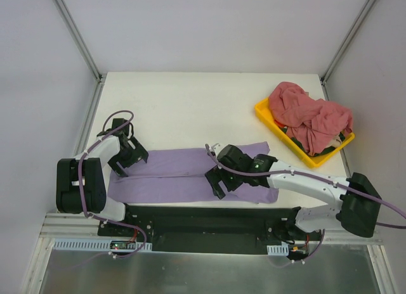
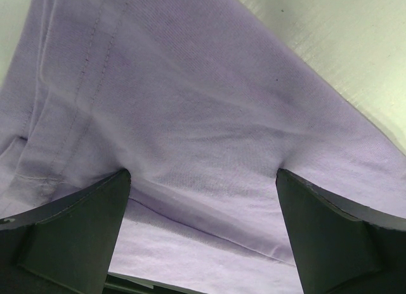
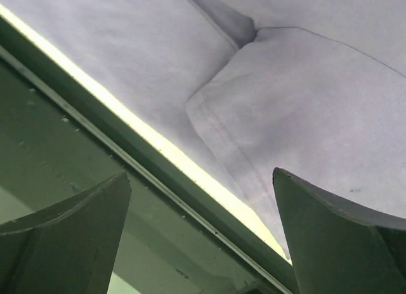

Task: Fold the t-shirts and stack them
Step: Rotate the tshirt 90 degrees

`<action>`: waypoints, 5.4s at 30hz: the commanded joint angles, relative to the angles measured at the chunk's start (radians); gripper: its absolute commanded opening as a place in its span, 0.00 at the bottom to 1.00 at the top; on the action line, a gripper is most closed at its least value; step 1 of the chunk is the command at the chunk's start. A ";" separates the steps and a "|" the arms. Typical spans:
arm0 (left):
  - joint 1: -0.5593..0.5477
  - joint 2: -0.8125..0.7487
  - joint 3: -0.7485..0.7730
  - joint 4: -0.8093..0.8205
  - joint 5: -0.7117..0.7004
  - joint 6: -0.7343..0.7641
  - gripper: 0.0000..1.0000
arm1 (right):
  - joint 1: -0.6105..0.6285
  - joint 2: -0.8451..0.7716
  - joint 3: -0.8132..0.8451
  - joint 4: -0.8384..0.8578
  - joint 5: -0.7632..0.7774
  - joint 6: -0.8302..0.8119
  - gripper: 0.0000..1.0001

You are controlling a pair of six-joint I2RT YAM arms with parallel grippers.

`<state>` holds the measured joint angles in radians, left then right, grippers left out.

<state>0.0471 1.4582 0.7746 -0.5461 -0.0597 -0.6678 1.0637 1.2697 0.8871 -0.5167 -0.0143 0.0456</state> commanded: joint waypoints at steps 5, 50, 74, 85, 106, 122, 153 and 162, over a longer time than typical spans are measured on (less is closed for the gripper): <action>0.030 0.002 -0.046 0.028 -0.032 0.001 0.99 | -0.086 0.056 -0.039 0.037 0.087 0.250 0.96; -0.085 -0.414 -0.050 -0.087 -0.032 -0.141 0.99 | -0.579 0.876 1.183 -0.522 -0.188 -0.101 0.96; -0.591 -0.190 -0.201 0.005 0.113 -0.300 0.99 | -0.464 1.157 1.282 -0.578 -0.406 -0.002 0.96; -0.895 0.066 0.078 0.024 0.127 -0.343 0.99 | -0.561 1.332 1.567 -0.657 -0.552 0.002 0.96; -0.984 0.079 0.377 0.043 0.104 -0.029 0.99 | -0.685 1.168 1.561 -0.499 -0.592 -0.029 0.96; -0.598 0.268 0.842 -0.014 0.139 0.309 0.99 | -0.693 0.030 0.382 -0.200 -0.108 0.103 0.96; -0.592 1.034 1.503 -0.319 0.262 0.539 0.99 | -0.660 -0.754 -0.195 -0.330 -0.118 0.247 0.96; -0.465 1.101 1.589 -0.433 0.336 0.393 0.99 | -0.662 -0.733 -0.174 -0.329 -0.105 0.215 0.96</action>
<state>-0.5014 2.5301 2.3444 -0.8822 0.2440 -0.1848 0.3981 0.5209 0.6785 -0.8280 -0.1368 0.2890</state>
